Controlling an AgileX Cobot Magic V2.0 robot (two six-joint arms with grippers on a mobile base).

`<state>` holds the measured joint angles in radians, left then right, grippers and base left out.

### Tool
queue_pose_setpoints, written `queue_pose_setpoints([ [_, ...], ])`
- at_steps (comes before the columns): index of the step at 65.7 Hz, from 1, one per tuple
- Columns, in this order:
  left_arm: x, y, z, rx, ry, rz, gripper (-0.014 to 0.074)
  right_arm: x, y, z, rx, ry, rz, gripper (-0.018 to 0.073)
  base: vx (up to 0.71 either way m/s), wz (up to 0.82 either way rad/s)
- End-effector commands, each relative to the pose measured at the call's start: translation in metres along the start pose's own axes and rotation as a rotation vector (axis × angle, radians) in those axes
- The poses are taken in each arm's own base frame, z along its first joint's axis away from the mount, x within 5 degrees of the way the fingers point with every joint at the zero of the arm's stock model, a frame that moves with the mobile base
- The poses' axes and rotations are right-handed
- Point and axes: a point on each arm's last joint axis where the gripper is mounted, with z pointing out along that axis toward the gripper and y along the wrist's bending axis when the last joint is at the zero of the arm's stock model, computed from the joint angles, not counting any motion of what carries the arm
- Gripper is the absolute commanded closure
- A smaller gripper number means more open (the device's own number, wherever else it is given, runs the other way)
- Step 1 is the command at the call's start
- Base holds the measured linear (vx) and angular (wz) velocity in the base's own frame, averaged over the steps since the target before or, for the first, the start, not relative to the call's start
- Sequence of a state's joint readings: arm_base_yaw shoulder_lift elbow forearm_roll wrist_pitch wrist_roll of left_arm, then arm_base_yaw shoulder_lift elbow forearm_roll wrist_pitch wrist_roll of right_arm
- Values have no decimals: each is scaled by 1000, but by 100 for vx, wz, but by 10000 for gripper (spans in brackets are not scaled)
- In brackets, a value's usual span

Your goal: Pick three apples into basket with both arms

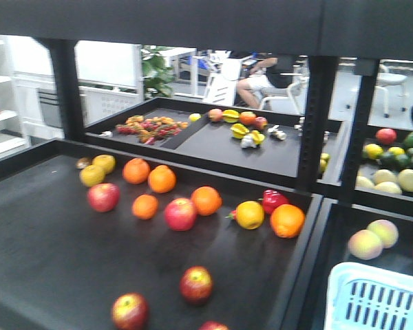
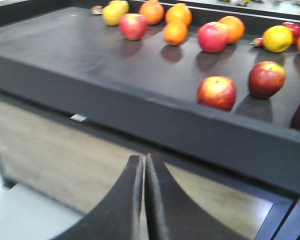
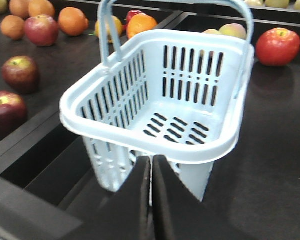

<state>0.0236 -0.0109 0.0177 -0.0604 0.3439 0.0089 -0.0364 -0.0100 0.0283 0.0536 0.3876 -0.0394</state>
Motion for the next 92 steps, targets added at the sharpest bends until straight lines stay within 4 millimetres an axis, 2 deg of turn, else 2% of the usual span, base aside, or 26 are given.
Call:
queue_pose_setpoints([
  [1,-14,0,-4,1,-97,-13,603,-8,-1,-1,10,-84,-7,564,17,-29],
  [53,-14,0,-4,1,-97,-13,603,-8,-1,-1,10,-83,-7,564,14,-43],
  [92,-14,0,-4,1,-97,-13,603,-8,-1,-1,10,-83,-7,564,3,-13],
])
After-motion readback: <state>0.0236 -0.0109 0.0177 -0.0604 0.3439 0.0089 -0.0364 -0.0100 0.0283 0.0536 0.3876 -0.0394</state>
